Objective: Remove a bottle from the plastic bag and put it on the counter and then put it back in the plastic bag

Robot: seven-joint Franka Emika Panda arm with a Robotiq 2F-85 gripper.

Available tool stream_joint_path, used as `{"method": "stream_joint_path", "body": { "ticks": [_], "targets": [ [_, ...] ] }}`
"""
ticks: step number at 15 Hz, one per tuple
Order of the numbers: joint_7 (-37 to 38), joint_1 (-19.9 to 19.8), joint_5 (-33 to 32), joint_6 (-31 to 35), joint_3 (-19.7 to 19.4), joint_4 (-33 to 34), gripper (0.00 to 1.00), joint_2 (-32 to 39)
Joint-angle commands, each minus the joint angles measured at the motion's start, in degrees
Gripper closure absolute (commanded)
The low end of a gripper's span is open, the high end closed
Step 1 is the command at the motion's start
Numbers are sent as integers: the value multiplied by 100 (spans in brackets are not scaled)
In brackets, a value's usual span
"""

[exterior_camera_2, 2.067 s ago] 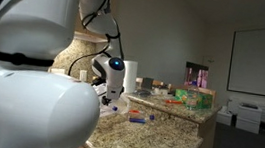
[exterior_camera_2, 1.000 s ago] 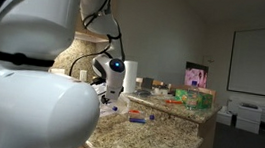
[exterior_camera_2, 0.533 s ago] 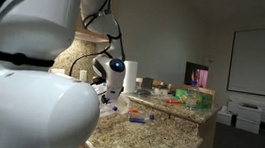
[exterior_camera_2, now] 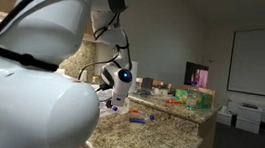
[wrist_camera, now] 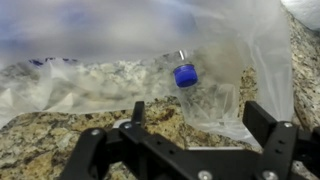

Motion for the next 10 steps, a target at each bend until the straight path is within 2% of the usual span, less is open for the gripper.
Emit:
{"method": "stream_joint_path", "body": {
  "ticks": [1,4,6,10],
  "targets": [
    [370,-115,-559,-736,53,115,0,179],
    [539,-101,-979,-1278,21,416,0,376],
    [785,-73,-1333,-1409,-7,663,0,628],
    [1379,18,-2009,-1242,-64,1106,0,1136]
  ]
}}
